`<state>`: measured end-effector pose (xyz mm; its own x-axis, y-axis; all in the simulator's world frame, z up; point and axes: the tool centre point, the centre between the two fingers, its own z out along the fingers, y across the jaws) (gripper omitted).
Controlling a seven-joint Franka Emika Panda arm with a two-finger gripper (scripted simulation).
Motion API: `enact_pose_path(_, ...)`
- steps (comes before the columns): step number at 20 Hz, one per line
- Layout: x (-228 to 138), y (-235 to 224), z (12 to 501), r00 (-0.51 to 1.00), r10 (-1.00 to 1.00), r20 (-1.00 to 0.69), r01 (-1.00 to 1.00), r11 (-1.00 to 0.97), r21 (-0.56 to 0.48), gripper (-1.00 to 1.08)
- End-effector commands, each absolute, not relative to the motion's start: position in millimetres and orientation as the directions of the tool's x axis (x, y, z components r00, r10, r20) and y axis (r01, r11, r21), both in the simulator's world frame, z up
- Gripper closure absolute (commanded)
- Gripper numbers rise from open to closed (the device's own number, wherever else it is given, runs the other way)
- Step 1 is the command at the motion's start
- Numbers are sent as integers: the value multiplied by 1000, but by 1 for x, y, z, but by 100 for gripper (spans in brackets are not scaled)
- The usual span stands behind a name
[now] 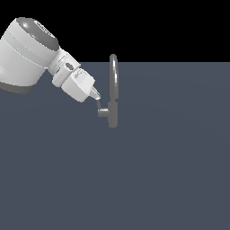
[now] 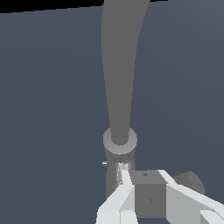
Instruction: Turn on the faucet by rotating a designated handle.
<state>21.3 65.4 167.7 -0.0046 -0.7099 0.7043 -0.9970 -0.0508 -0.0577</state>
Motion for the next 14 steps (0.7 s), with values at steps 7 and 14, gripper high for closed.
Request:
enact_pose_path(7,-13,61,150,1,-707,707,-998,-40,-38,108)
enact_pose_path(14,-19,66,140,3,-708,706,-997,-52,-49,108)
